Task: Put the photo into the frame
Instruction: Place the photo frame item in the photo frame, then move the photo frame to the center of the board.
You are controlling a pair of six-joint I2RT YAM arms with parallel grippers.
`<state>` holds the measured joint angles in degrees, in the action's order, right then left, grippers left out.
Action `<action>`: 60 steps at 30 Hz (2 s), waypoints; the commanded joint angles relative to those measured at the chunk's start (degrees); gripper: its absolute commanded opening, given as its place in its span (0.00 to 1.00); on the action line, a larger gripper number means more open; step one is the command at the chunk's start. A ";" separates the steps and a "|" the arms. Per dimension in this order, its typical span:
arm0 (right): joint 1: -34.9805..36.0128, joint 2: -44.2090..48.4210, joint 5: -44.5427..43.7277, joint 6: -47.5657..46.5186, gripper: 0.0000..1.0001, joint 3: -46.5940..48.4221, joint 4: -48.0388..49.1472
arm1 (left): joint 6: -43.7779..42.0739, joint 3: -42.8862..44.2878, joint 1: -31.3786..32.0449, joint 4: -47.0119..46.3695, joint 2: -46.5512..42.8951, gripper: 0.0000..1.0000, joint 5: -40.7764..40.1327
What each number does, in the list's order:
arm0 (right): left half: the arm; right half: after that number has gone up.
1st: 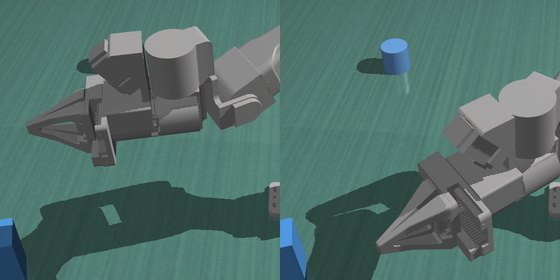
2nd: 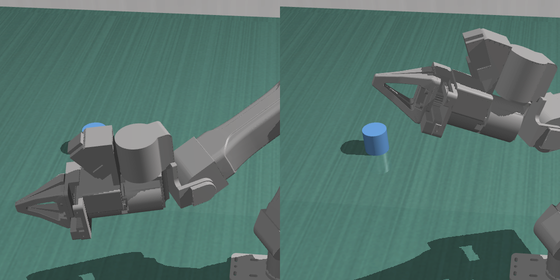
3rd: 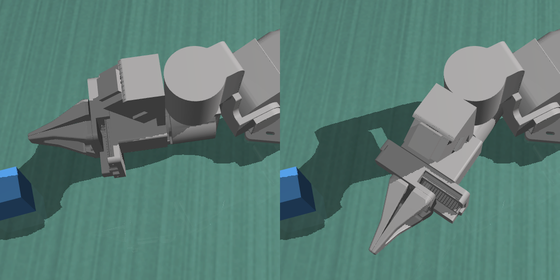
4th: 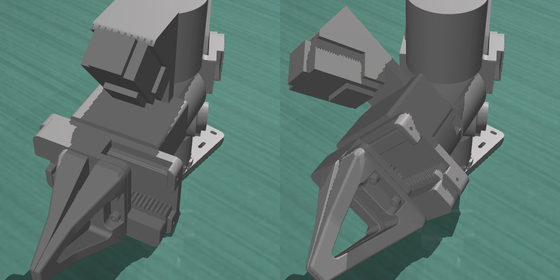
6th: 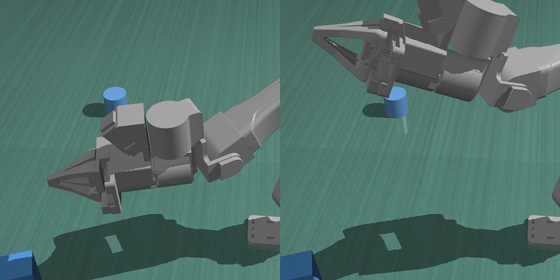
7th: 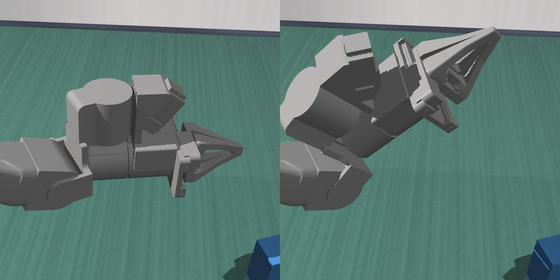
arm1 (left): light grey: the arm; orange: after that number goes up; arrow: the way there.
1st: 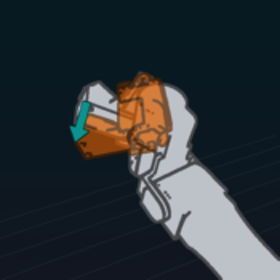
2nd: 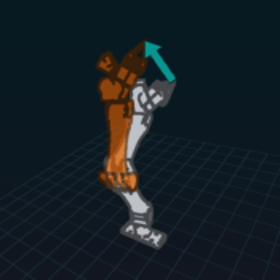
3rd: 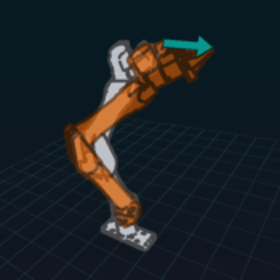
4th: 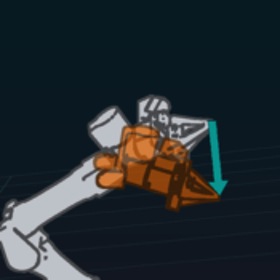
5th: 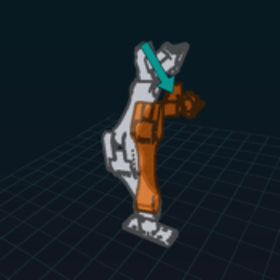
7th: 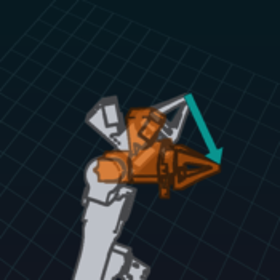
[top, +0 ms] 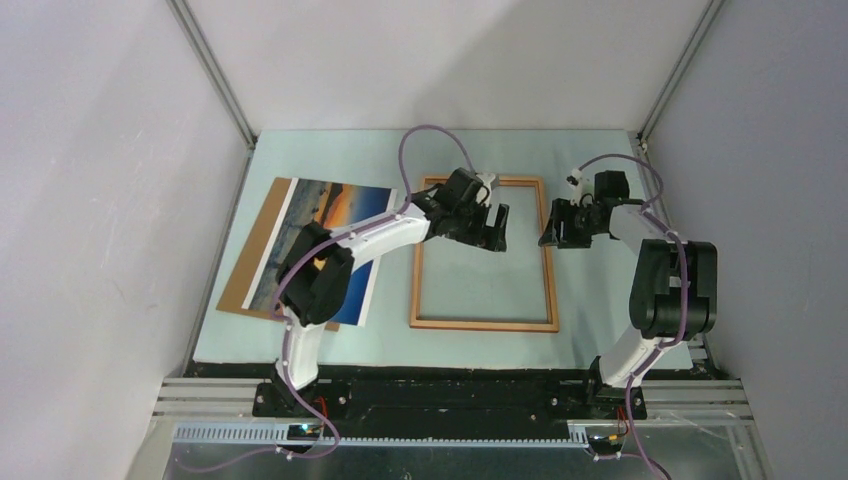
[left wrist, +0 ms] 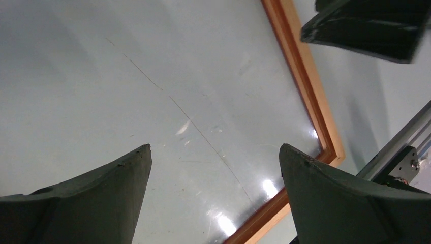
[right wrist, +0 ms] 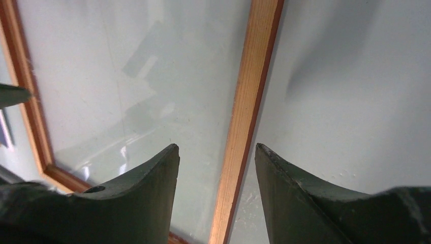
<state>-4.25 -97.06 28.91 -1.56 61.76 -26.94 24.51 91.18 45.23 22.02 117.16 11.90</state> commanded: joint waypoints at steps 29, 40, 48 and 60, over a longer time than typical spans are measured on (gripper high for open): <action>3.52 -11.99 -10.44 3.43 0.41 10.57 4.98 | -17.76 -12.64 -10.56 -1.36 -24.29 1.00 -17.52; 3.20 -13.61 -13.16 5.62 0.18 11.68 4.97 | -26.75 -25.38 -16.40 -1.06 -35.47 1.00 -25.43; -0.36 -12.94 -12.88 5.81 0.09 11.43 3.58 | -29.80 -30.89 -24.89 1.53 -38.80 1.00 -25.67; -2.93 -11.50 -12.35 4.00 0.31 11.17 3.08 | -30.83 -33.70 -37.14 3.68 -39.24 1.00 -24.00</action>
<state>-7.01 -109.86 17.87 3.79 71.37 -23.49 -5.10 57.84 10.94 25.39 79.18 -12.45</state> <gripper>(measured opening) 0.246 0.995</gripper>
